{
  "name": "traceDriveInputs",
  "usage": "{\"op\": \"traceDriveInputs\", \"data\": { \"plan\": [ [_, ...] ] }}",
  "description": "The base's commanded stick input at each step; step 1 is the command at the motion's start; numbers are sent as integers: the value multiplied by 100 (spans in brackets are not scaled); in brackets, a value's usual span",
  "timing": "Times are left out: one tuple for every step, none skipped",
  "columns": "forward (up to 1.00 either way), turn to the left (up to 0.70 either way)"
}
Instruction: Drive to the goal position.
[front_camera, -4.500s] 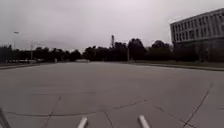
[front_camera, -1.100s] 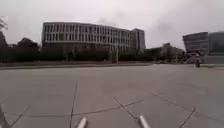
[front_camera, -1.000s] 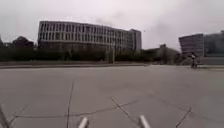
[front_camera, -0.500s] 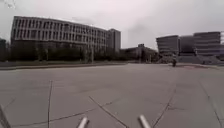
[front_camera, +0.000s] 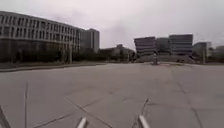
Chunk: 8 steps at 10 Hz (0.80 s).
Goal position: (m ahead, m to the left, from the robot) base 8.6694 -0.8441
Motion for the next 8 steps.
{"op": "traceDriveInputs", "data": {
  "plan": [
    [0,-100],
    [0,-100],
    [0,-100],
    [0,-100],
    [0,-44],
    [0,0],
    [0,0],
    [0,0]
  ]
}}
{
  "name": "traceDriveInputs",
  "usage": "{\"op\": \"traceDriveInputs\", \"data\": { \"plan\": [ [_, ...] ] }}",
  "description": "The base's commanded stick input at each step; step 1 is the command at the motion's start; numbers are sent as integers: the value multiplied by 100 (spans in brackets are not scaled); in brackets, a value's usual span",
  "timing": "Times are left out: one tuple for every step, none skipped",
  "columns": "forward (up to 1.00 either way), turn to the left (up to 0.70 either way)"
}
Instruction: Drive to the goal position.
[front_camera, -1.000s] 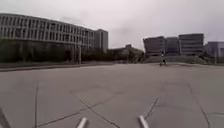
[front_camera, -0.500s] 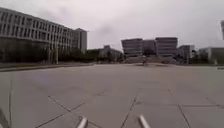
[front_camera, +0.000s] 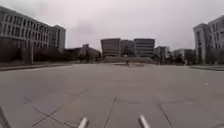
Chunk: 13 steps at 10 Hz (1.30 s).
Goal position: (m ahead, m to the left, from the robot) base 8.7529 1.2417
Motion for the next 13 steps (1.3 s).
{"op": "traceDriveInputs", "data": {
  "plan": [
    [0,0],
    [0,0],
    [0,0],
    [9,0],
    [80,0],
    [100,0],
    [100,0],
    [100,0],
    [100,0],
    [100,0],
    [100,2],
    [100,17],
    [100,10]
  ]
}}
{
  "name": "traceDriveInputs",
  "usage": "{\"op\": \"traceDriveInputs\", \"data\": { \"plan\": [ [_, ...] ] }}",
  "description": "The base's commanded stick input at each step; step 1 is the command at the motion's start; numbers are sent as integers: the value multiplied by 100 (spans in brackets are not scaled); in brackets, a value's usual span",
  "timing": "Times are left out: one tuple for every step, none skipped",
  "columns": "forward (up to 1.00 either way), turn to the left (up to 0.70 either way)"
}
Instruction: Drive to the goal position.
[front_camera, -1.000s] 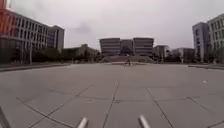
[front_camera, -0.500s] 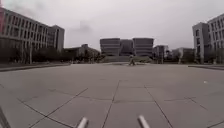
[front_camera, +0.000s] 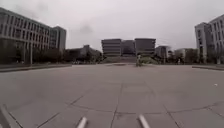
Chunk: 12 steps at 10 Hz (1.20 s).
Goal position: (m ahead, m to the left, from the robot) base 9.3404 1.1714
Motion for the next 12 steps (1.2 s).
{"op": "traceDriveInputs", "data": {
  "plan": [
    [100,0],
    [100,0],
    [100,0],
    [100,0],
    [100,0],
    [100,0],
    [100,0],
    [100,0],
    [100,0],
    [100,0],
    [100,0],
    [100,0]
  ]
}}
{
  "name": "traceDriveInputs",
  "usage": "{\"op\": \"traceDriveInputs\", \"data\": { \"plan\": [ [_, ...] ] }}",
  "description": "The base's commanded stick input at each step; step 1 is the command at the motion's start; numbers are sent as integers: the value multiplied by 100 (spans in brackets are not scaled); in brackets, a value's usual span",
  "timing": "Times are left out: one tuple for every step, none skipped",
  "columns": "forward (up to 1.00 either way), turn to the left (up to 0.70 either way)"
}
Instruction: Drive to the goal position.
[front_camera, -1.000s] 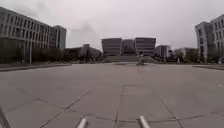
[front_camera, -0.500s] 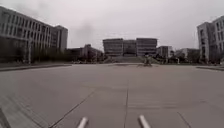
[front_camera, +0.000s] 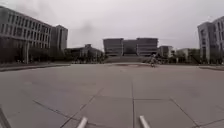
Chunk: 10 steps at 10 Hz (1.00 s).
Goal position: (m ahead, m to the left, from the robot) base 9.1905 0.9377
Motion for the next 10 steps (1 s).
{"op": "traceDriveInputs", "data": {
  "plan": [
    [100,0],
    [100,0],
    [100,0],
    [100,0],
    [100,0],
    [100,0],
    [100,0],
    [100,0],
    [100,0],
    [100,0]
  ]
}}
